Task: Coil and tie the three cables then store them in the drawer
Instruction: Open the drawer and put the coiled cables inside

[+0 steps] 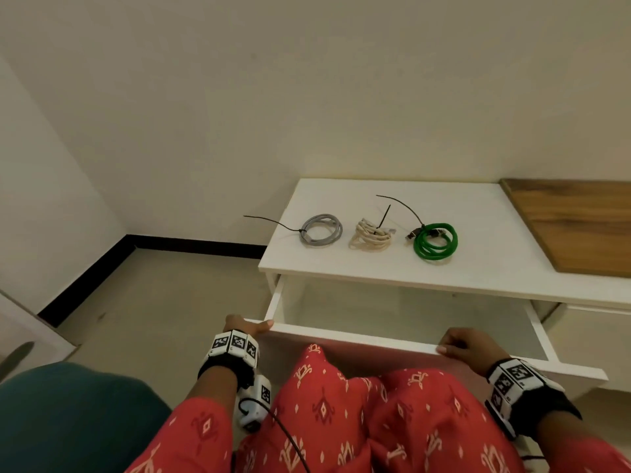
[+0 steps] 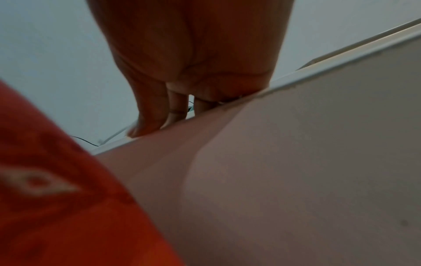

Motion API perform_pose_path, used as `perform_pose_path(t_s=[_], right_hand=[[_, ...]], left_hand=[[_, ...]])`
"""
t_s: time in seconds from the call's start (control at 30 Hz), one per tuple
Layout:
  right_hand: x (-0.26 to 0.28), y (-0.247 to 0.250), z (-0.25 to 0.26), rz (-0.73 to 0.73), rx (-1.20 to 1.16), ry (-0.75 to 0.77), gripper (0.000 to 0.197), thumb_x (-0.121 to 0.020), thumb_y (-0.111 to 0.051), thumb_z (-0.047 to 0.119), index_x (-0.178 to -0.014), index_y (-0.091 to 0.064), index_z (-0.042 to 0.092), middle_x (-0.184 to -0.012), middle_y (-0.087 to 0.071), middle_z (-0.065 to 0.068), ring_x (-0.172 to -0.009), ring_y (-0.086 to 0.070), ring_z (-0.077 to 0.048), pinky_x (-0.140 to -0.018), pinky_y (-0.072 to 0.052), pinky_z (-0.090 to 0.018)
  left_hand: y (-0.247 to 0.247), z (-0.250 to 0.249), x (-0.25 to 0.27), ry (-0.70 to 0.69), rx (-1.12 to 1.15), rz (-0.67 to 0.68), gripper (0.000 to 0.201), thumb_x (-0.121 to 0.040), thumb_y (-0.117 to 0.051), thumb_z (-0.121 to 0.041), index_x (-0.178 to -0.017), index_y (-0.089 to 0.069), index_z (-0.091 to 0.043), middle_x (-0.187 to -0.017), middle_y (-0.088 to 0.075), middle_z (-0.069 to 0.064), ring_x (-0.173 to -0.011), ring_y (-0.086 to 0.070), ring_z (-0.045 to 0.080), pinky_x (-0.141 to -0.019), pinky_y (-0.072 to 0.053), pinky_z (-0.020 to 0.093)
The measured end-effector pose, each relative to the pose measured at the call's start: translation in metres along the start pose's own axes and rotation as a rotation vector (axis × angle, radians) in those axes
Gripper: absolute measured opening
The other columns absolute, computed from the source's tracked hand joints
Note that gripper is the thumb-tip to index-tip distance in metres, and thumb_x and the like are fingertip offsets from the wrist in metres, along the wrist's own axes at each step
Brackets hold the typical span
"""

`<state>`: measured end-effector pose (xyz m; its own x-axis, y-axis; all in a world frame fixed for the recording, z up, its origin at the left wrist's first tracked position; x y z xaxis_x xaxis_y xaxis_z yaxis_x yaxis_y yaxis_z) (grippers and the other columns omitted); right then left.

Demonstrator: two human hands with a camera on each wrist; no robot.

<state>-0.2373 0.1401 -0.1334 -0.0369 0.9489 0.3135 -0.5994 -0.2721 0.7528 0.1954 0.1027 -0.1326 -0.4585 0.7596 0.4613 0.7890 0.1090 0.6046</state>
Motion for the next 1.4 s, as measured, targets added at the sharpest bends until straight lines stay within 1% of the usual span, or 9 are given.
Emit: perform_pose_path(t_s=[0.13,0.3,0.4,0.57,0.83,1.13,1.2,1.3,1.4], right_hand=[[0.014,-0.009,0.005,0.083,0.065,-0.005,0.03,-0.082,-0.066,0.023,-0.058,-0.049,0.029,-0.065,-0.051,0.013,-0.063,-0.046,0.0,-0.058,-0.033,-0.012],[0.021,-0.013,0.003,0.125,0.134,-0.035,0.031,-0.081,-0.064,0.018,-0.058,-0.049,0.031,-0.064,-0.053,0.013,-0.068,-0.05,-0.008,-0.06,-0.036,-0.015],[0.025,-0.013,0.004,0.127,0.167,-0.035,0.031,-0.08,-0.064,0.017,-0.056,-0.049,0.032,-0.062,-0.053,0.012,-0.061,-0.047,0.003,-0.057,-0.035,-0.01],[0.03,-0.014,0.007,0.134,0.213,-0.029,0.031,-0.081,-0.062,0.021,-0.058,-0.047,0.035,-0.063,-0.052,0.012,-0.061,-0.046,0.004,-0.058,-0.035,-0.008],[0.022,0.031,0.024,0.128,0.247,-0.058,0.027,-0.085,-0.061,0.026,-0.062,-0.048,0.029,-0.061,-0.053,0.013,-0.051,-0.048,0.004,-0.053,-0.037,-0.006],[-0.024,0.146,0.08,-0.113,0.43,-0.086,0.025,-0.085,-0.059,0.033,-0.066,-0.045,0.029,-0.095,-0.054,0.0,-0.088,-0.05,-0.015,-0.075,-0.036,-0.022],[-0.036,0.156,0.09,-0.156,0.487,-0.073,0.008,-0.085,-0.059,0.033,-0.082,-0.056,0.026,-0.107,-0.058,-0.005,-0.1,-0.054,-0.021,-0.079,-0.04,-0.025],[-0.064,0.157,0.09,-0.17,0.499,-0.069,0.045,-0.084,-0.061,0.034,-0.126,-0.052,0.021,-0.132,-0.047,-0.008,-0.122,-0.043,-0.027,-0.099,-0.038,-0.033],[-0.092,0.152,0.087,-0.145,0.489,-0.051,0.068,-0.081,-0.063,0.036,-0.14,-0.032,0.028,-0.153,-0.021,-0.008,-0.14,-0.019,-0.029,-0.113,-0.025,-0.037]], left_hand=[[0.005,0.0,0.012,0.006,-0.136,0.04,0.066,-0.072,-0.077,-0.015,-0.12,-0.046,0.017,-0.127,-0.054,0.028,-0.118,-0.052,0.038,-0.096,-0.042,0.038],[0.006,-0.002,0.021,-0.012,-0.318,0.102,0.052,-0.073,-0.077,-0.019,-0.109,-0.057,0.012,-0.119,-0.062,0.022,-0.11,-0.058,0.032,-0.086,-0.044,0.033],[0.007,-0.006,0.021,-0.04,-0.428,0.126,0.031,-0.074,-0.076,-0.024,-0.08,-0.06,0.003,-0.111,-0.064,0.02,-0.111,-0.059,0.029,-0.078,-0.041,0.028],[0.03,-0.072,0.025,-0.145,-0.44,0.115,0.069,-0.078,-0.071,-0.033,-0.128,-0.044,0.006,-0.138,-0.047,0.02,-0.126,-0.047,0.031,-0.099,-0.04,0.033],[0.062,-0.242,0.068,-0.653,-0.776,-0.01,0.056,-0.081,-0.067,-0.032,-0.123,-0.047,0.0,-0.131,-0.053,0.017,-0.121,-0.05,0.031,-0.099,-0.038,0.035],[-0.002,-0.349,0.102,-1.0,-0.998,-0.083,0.059,-0.083,-0.062,-0.04,-0.128,-0.041,-0.007,-0.132,-0.047,0.018,-0.121,-0.045,0.035,-0.1,-0.041,0.044],[-0.053,-0.336,0.09,-1.017,-1.036,0.012,0.065,-0.082,-0.063,-0.042,-0.131,-0.037,-0.007,-0.134,-0.043,0.019,-0.124,-0.042,0.036,-0.102,-0.038,0.048],[-0.111,-0.321,0.074,-1.026,-1.046,0.092,0.072,-0.08,-0.063,-0.045,-0.133,-0.033,-0.007,-0.136,-0.038,0.018,-0.125,-0.038,0.035,-0.102,-0.038,0.05],[-0.15,-0.316,0.058,-1.015,-1.021,0.126,0.079,-0.078,-0.063,-0.049,-0.137,-0.028,-0.011,-0.143,-0.029,0.015,-0.133,-0.028,0.033,-0.105,-0.035,0.05]])
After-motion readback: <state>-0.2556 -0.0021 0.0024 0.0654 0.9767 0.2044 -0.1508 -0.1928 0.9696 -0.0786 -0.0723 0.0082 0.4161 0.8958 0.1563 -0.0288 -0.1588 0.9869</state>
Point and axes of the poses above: each hand's wrist, its own x-axis away from the middle knuckle, its own y-axis out of the back of the hand, z = x × y, the point moved 9 cm from there along -x, towards the middle knuckle
